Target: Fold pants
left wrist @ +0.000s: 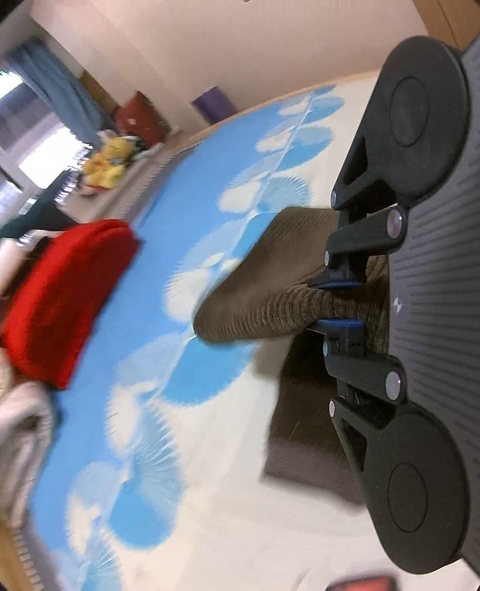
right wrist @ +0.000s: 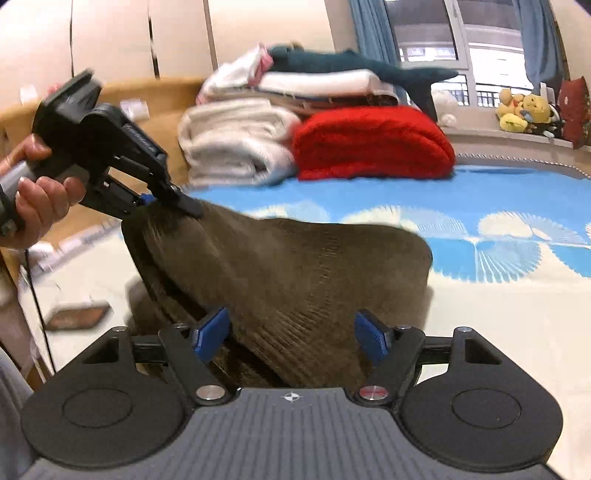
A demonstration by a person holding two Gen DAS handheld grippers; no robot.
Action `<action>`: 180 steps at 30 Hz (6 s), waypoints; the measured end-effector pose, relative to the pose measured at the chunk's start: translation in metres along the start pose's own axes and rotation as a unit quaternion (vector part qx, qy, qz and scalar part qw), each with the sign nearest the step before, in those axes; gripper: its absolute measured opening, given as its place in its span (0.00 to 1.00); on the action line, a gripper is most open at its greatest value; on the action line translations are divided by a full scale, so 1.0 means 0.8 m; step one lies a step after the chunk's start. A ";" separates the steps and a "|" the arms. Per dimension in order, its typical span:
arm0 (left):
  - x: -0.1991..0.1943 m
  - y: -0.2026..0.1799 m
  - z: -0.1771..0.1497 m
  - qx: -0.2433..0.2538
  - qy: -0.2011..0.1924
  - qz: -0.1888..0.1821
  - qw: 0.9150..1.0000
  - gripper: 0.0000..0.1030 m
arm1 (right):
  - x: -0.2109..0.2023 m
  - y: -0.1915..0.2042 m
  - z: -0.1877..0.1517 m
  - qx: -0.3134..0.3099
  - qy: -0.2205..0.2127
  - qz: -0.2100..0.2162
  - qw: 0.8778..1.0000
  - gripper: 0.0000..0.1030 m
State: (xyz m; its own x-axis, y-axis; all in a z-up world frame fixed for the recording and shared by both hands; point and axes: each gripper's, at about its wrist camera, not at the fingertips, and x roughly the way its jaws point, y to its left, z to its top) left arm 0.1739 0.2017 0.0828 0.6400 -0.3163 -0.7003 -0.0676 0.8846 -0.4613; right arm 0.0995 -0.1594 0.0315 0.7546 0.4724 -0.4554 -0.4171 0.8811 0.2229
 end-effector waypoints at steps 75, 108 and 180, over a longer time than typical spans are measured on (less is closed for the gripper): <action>-0.019 0.013 -0.131 0.110 -0.043 0.202 0.972 0.90 | 0.019 0.041 -0.002 0.037 0.106 0.042 0.993 0.79; 0.112 0.106 -0.060 0.018 0.066 0.139 0.988 1.00 | 0.151 -0.057 -0.033 0.264 0.190 0.053 0.944 0.94; 0.233 -0.179 -0.149 0.208 0.055 0.137 0.967 0.95 | -0.004 -0.207 0.000 0.143 0.096 -0.192 0.966 0.72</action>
State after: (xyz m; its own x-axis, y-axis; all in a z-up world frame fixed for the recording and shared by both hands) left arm 0.2115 -0.0248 -0.0467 0.5551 -0.0643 -0.8293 0.1051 0.9944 -0.0068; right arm 0.1665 -0.3069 -0.0044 0.7063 0.1203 -0.6976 0.0534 0.9736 0.2219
